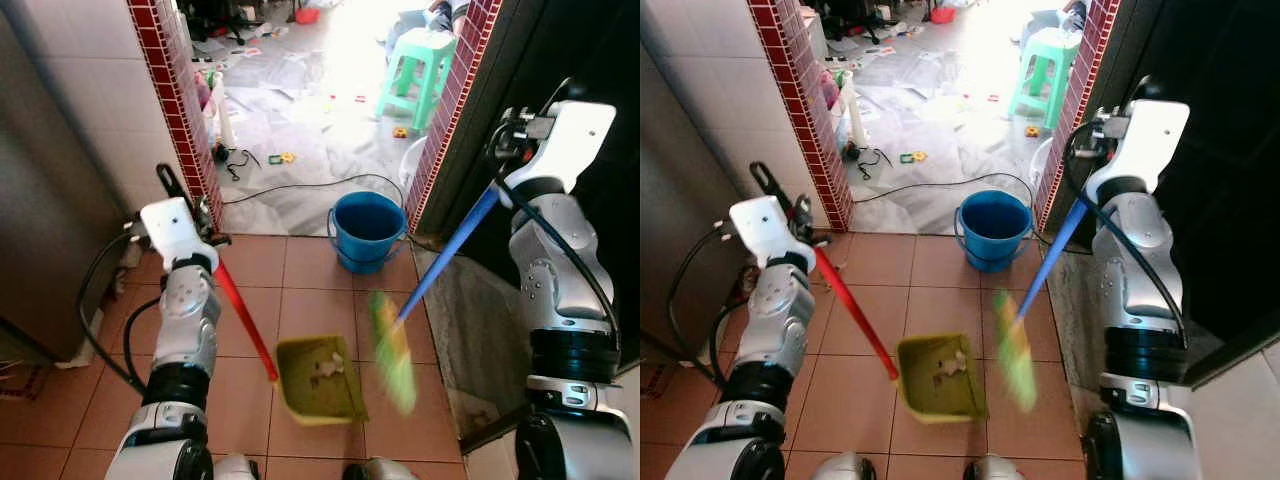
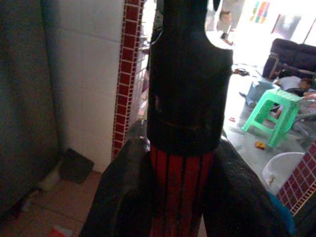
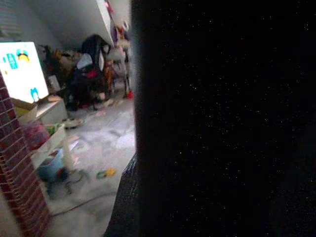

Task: Sweep floor

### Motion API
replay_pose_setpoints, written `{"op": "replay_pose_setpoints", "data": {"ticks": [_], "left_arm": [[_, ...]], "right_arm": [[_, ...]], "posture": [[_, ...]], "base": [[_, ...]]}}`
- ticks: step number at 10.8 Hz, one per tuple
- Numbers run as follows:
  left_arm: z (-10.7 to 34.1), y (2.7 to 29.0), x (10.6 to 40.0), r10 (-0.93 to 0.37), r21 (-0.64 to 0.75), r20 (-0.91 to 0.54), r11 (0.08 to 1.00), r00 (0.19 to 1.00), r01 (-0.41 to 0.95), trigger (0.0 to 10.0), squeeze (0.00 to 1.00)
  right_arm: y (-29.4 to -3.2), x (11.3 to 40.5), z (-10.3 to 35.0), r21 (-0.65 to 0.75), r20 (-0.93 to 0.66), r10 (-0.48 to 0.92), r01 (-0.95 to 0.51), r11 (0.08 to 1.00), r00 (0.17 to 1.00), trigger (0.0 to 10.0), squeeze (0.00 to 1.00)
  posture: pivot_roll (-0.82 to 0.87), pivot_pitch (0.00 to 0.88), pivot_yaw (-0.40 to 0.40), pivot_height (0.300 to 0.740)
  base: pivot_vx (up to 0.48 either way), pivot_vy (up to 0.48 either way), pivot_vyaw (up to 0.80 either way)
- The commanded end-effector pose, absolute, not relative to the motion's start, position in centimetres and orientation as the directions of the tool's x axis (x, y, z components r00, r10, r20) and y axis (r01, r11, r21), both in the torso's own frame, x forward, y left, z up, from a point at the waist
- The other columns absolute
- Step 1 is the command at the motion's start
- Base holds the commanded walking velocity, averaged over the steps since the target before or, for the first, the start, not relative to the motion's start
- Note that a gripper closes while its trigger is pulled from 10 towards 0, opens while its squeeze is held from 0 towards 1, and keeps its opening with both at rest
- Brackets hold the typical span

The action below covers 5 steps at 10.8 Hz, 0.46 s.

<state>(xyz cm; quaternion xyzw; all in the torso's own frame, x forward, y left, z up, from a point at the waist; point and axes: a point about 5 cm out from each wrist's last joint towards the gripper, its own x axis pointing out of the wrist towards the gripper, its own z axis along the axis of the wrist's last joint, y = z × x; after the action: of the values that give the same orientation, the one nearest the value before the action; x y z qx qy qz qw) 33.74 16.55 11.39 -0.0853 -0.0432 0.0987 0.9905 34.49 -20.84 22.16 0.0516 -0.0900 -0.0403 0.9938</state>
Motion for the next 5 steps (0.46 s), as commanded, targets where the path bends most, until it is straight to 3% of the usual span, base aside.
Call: {"op": "replay_pose_setpoints", "data": {"ticks": [1, 5], "left_arm": [[13.0, 16.3, 34.4, 0.204, -0.191, 0.142, 0.966, 0.969, -0.175, 10.0, 0.0], [12.4, 15.9, 34.3, 0.197, -0.186, 0.136, 0.968, 0.971, -0.17, 10.0, 0.0]], "right_arm": [[-20.5, 34.5, 24.3, 0.199, 0.238, -0.088, 0.04, 0.979, 0.967, 10.0, 0.0], [-20.2, 34.5, 26.2, 0.435, 0.293, -0.082, -0.057, 0.898, 0.953, 10.0, 0.0]], "posture": [[-0.15, 0.0, 0.005, 0.74], [-0.16, 0.0, 0.009, 0.74]], "base": [[0.0, 0.0, 0.0], [0.0, 0.0, 0.0]]}}
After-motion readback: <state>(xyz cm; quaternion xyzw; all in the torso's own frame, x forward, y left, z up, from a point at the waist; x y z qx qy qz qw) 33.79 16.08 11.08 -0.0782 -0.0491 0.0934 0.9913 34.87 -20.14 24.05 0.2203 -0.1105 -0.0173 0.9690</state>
